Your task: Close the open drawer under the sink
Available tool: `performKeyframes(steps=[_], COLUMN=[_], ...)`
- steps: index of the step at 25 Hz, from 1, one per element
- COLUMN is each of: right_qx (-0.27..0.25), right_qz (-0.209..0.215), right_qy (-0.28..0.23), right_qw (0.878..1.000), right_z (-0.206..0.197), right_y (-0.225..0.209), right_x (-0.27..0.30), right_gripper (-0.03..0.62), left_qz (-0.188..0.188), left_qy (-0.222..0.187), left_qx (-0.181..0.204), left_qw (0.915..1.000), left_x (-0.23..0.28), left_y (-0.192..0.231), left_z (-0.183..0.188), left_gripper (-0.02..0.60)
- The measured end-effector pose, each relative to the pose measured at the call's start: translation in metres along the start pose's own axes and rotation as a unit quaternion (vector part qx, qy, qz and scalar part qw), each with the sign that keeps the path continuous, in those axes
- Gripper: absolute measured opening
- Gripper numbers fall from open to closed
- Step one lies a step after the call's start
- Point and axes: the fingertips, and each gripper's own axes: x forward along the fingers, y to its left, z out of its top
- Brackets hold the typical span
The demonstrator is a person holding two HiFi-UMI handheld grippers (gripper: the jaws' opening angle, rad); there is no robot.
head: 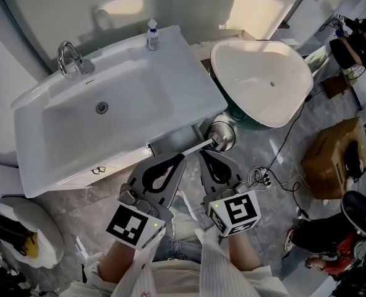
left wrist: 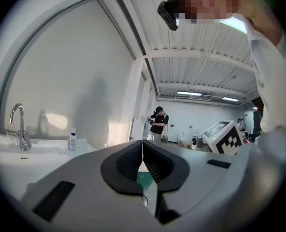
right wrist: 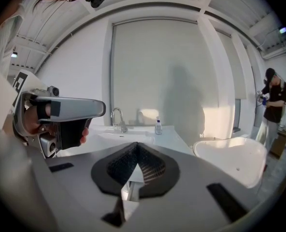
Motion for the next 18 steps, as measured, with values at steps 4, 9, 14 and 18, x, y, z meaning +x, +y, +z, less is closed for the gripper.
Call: performKeyframes(steps=[4, 9, 14, 18], right_qx=[-0.013, -0.017, -0.017, -0.007], right_qz=[0.007, 0.016, 0.026, 0.032], right_qy=[0.013, 0.023, 0.032, 0.047], right_qw=[1.0, 0.999, 0.999, 0.998], right_z=[-0.02, -0.055, -0.093, -0.131], right_y=[-0.008, -0.02, -0.031, -0.038], right_x=[0.014, 0.029, 0.043, 0.055], right_gripper=[0.009, 0.009, 0.009, 0.009], left_qz=[0.014, 0.029, 0.045, 0.053], left_qy=[0.018, 0.031, 0.049, 0.068], left_qx=[-0.006, -0.022, -0.025, -0.027], left_qw=[0.9997, 0.9989, 0.9975, 0.9959], left_x=[0.01, 0.021, 0.029, 0.038], left_y=[0.009, 0.018, 0.025, 0.031], left_z=[-0.032, -0.077, -0.125, -0.167], left_gripper=[0.017, 0.017, 0.017, 0.017])
